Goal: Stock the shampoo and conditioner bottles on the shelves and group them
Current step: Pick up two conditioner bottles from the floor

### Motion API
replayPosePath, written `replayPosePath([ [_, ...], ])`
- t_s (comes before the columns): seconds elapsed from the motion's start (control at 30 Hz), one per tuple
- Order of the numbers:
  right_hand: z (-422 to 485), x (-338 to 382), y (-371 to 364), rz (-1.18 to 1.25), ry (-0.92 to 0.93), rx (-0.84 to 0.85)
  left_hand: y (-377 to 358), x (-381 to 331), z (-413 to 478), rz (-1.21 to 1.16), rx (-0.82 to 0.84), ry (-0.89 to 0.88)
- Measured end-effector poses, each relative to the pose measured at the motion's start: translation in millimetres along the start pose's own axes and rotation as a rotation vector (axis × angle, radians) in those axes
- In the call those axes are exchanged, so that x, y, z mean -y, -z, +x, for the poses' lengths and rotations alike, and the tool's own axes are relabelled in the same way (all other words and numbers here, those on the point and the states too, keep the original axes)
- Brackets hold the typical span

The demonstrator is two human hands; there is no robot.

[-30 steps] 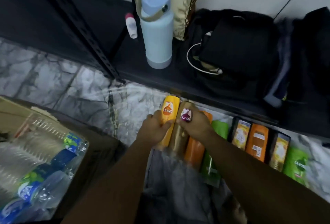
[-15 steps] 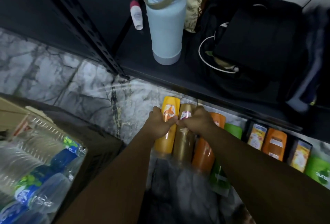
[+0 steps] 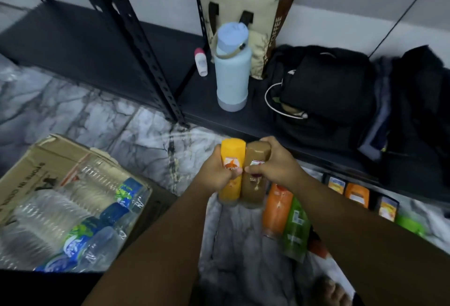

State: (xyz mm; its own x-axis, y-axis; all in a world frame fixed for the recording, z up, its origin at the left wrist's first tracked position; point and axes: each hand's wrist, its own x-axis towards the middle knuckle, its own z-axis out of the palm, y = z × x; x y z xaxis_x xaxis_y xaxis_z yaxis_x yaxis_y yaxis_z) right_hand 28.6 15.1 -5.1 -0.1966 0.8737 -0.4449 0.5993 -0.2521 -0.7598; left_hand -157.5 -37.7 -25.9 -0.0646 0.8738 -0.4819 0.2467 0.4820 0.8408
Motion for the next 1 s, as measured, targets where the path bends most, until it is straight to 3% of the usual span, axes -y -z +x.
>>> replayPosePath([
  [0.13,-31,6,5,-0.112,0.116,-0.073,0,-5,-37,0.120,-0.026,-0.079],
  [0.6,-80,4,-3,-0.444,0.191,-0.114,-4,1,-84,0.295,-0.063,-0.187],
  [0.83,-96,17,-5,-0.346,0.193,-0.183,-2,-12,-88,0.265,-0.042,-0.229],
  [1.0,-111,52,12,0.000,0.213,-0.254,18,-58,-104,0.057,-0.062,-0.258],
])
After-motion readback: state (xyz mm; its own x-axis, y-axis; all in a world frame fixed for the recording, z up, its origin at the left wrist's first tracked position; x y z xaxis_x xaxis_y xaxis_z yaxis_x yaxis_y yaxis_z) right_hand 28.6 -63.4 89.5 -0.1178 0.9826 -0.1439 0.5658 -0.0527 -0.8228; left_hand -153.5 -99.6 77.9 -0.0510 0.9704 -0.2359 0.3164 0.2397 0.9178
